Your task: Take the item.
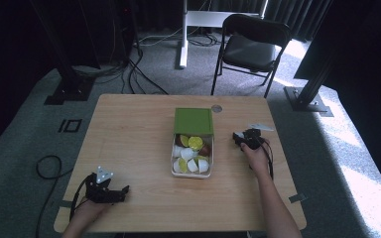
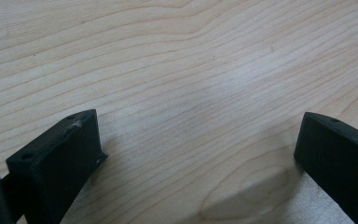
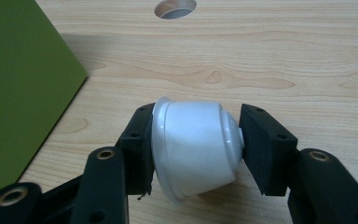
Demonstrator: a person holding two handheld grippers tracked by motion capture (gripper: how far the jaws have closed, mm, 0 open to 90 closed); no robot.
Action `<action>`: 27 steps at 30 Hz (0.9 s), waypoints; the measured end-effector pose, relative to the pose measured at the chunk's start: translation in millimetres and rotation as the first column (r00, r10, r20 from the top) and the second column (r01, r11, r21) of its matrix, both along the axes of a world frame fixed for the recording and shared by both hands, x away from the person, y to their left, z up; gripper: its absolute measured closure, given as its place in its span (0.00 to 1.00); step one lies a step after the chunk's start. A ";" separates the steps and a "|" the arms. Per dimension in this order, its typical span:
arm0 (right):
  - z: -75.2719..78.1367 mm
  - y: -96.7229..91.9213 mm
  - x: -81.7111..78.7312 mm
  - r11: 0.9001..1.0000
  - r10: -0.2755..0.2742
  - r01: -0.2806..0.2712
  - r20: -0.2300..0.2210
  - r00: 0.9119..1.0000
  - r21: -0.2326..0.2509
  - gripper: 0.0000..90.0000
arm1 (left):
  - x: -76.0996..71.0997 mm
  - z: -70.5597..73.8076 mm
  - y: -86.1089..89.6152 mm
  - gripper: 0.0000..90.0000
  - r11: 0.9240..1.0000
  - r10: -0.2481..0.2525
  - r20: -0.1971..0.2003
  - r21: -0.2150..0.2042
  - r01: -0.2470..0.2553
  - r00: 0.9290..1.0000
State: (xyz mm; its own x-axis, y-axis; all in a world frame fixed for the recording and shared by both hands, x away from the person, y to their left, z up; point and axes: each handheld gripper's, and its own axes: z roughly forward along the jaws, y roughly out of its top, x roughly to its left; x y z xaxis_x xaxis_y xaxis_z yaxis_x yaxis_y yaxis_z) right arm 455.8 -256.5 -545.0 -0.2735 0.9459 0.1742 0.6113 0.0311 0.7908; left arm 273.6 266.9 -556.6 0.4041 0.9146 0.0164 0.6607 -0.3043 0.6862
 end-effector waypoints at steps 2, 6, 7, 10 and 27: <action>-0.2 -2.1 0.8 1.000 -0.002 0.002 -0.001 1.000 0.004 0.54 | 0.0 0.0 0.0 0.02 1.000 0.000 0.000 -0.001 0.000 1.000; 0.2 -3.9 2.1 1.000 0.002 -0.002 -0.005 1.000 0.000 0.52 | 0.0 0.0 0.0 0.02 1.000 0.000 0.000 0.000 0.000 1.000; 0.2 -3.8 2.7 1.000 0.006 -0.006 -0.013 1.000 -0.007 0.49 | 0.0 0.0 0.0 0.02 1.000 0.000 0.000 0.001 0.000 1.000; -1.1 -3.6 4.2 1.000 0.019 -0.019 -0.028 0.999 -0.018 0.44 | 0.0 0.0 0.0 0.02 1.000 0.000 0.000 0.001 0.000 1.000; 18.6 -11.2 -12.0 0.990 0.081 -0.077 0.033 0.996 -0.118 0.31 | 0.0 0.0 0.0 0.02 1.000 0.000 0.000 0.001 0.000 1.000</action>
State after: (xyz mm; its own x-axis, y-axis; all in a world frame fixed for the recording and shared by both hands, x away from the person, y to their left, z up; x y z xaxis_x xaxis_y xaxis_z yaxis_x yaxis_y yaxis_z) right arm 443.8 -267.7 -526.4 -0.3528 0.9342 0.0527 0.5733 0.1713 0.8012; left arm 273.6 266.9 -556.6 0.4044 0.9144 0.0169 0.6607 -0.3048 0.6859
